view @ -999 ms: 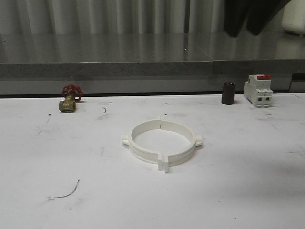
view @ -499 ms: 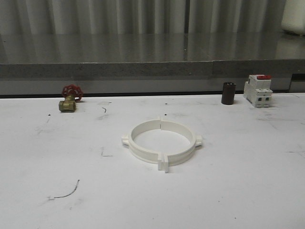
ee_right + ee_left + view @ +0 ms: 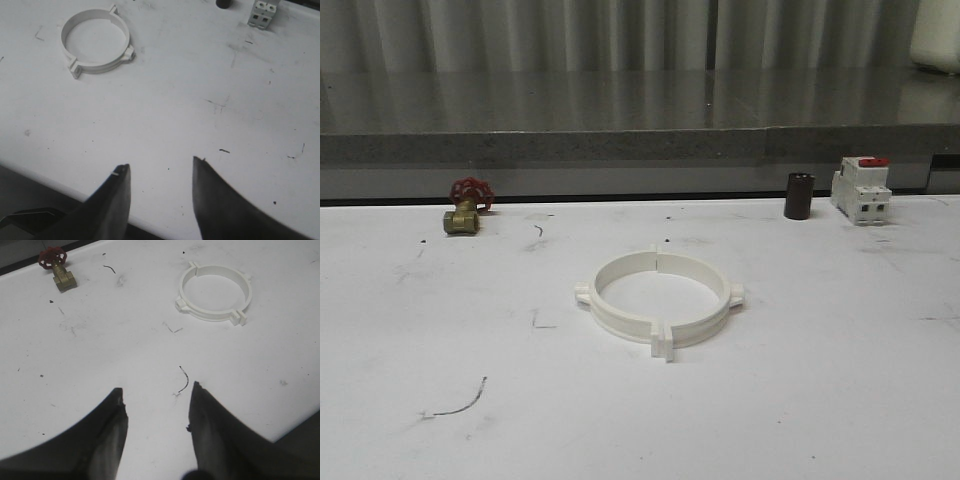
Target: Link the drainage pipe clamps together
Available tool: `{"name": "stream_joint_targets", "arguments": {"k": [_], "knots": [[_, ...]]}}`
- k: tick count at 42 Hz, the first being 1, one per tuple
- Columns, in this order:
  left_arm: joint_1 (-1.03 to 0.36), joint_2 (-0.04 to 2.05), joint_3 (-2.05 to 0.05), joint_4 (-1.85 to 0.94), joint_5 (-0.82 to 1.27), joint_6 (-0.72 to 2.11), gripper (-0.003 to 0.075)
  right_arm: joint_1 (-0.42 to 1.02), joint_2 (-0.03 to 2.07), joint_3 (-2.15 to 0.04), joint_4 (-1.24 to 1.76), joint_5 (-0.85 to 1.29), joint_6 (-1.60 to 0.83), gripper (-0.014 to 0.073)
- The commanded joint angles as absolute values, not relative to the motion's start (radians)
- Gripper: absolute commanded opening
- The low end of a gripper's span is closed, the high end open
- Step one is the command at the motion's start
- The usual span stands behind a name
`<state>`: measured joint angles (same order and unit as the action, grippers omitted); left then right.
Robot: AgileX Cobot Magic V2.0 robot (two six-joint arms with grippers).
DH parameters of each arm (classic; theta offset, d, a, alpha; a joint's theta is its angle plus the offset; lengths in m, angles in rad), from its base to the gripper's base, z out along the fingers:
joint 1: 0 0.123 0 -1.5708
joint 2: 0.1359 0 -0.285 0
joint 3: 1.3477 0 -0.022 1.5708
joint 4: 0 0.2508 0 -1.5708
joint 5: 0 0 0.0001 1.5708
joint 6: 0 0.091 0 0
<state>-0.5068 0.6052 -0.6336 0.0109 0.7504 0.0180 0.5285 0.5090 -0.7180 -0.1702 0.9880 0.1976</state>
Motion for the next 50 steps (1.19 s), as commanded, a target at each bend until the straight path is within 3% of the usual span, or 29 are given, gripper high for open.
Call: {"name": "stream_joint_targets", "arguments": {"k": [1,4,8,17,18,40,50], "knots": [[-0.504,0.604,-0.661,0.007,0.683,0.016,0.0294,0.53,0.482,-0.742,-0.184,0.938,0.185,0.0323],[-0.504,0.604,-0.661,0.007,0.683,0.016,0.0293,0.53,0.472,-0.742,-0.184,0.937,0.185,0.0283],[-0.504,0.604,-0.661,0.007,0.683,0.016,0.026,0.53,0.472,-0.742,-0.183,0.937,0.185,0.0167],[-0.504,0.604,-0.661,0.0,0.683,0.016,0.0005,0.53,0.472,-0.742,-0.179,0.937,0.185,-0.0073],[-0.504,0.604,-0.661,0.0,0.683,0.016,-0.0023,0.53,0.472,-0.742,-0.179,0.937,0.185,-0.0067],[-0.511,0.595,-0.638,0.0,0.67,0.016,-0.002,0.53,0.472,-0.742,-0.18,0.937,0.185,-0.0067],[-0.357,0.394,-0.425,0.03,0.416,0.016,-0.002,0.53,0.472,-0.742,-0.18,0.937,0.185,-0.0067]]}}
